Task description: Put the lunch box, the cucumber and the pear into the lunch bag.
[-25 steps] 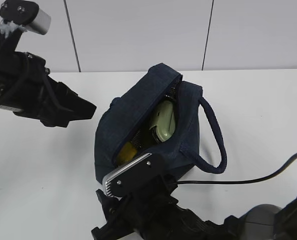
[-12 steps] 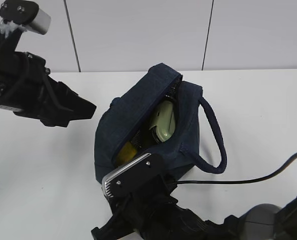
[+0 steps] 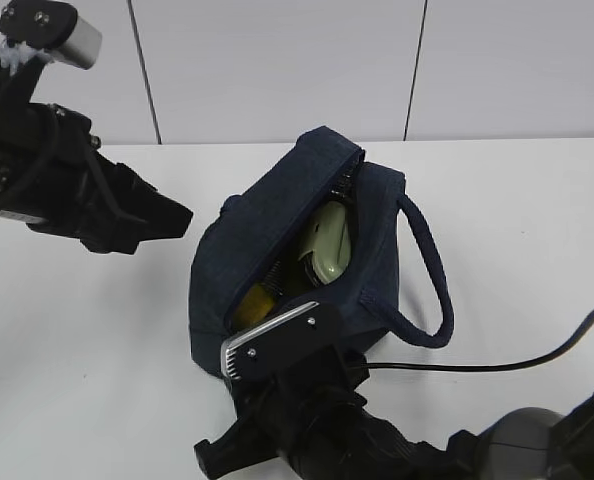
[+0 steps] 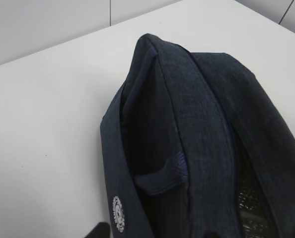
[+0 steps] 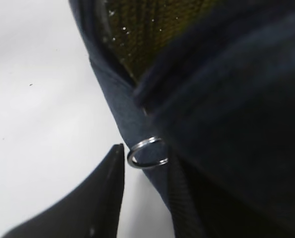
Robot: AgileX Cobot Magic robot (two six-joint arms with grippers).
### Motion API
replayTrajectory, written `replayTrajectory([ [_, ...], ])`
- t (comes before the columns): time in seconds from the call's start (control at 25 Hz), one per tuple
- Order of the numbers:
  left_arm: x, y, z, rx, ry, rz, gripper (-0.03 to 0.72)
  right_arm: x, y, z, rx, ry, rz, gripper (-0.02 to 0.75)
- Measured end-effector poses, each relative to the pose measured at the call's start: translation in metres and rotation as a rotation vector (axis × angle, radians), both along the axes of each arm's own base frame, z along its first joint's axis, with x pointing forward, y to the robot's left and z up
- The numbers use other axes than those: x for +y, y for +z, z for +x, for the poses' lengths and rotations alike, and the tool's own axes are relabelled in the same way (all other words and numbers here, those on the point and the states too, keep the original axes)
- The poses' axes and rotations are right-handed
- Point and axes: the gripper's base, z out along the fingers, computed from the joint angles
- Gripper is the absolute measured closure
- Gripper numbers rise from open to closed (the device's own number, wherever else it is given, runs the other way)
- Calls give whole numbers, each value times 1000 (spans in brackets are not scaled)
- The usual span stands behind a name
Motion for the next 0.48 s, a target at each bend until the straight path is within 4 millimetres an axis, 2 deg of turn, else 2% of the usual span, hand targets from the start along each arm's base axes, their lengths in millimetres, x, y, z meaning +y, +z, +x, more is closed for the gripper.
replayTrajectory([
  [0.16,0,0,0,0,0,0,349,0,0,0,0,0,-6,474],
  [0.32,0,0,0,0,0,-1,349,0,0,0,1,1,-8,402],
  [0.48,0,0,0,0,0,-1,349,-1,-2,-1,18,1,-22,386],
])
